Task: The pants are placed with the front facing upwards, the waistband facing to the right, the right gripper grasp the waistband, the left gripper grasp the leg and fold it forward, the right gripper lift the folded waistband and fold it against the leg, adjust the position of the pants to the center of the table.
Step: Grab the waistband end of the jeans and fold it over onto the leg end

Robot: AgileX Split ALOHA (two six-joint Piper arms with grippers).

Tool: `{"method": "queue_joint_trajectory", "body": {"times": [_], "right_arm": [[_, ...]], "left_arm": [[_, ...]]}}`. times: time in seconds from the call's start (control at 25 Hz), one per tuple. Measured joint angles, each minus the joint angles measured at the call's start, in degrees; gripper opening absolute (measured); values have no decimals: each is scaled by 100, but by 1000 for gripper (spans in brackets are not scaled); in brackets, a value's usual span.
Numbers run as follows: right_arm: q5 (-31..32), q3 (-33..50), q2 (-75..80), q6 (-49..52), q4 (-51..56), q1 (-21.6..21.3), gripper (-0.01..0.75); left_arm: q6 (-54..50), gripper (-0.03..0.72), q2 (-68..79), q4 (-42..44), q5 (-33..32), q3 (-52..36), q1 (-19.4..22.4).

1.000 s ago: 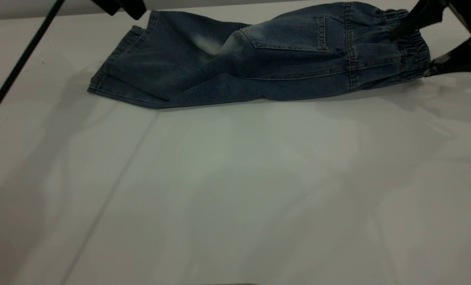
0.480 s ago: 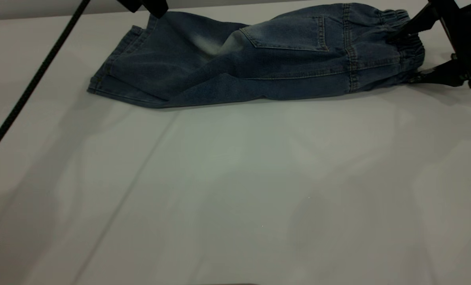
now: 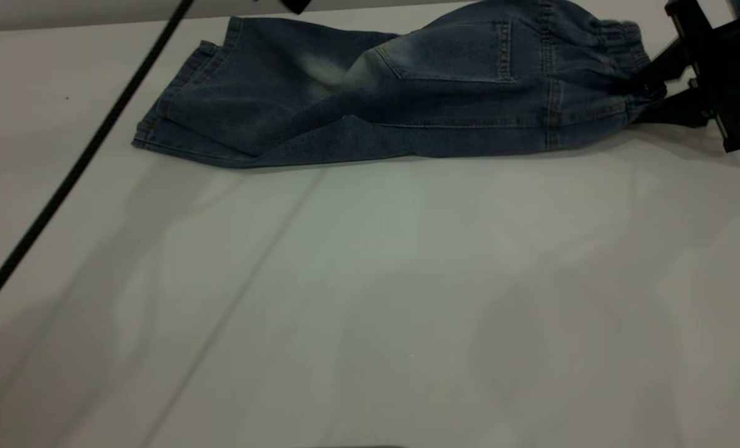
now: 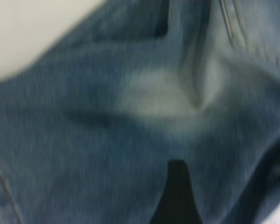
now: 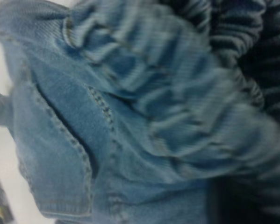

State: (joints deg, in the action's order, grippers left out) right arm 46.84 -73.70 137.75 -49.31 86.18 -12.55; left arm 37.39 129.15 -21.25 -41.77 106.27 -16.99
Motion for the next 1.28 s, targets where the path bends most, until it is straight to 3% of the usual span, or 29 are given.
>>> {"method": "queue_joint_trajectory", "body": {"times": [0.12,0.68,0.84,1.12,1.28], "right_arm": [[102,-147,7,-234,-144,0,48],[507,-309,-1135,-441,-631,10,44],[883,-309,-1495,-477,-596,57,44],[1346,-503,-1784,-718,-166,517,44],[1483,-607,-1784,-736,-145,735,44]], "left_arm": [[-88,526,75,-31,374,0,-161],[-435,526,1310,-618,1854,4,-806],[-435,526,1537,-650,1947,14,-876],[-435,526,1612,-688,2046,81,-1085],[-470,526,1598,-488,1539,331,-1154]]}}
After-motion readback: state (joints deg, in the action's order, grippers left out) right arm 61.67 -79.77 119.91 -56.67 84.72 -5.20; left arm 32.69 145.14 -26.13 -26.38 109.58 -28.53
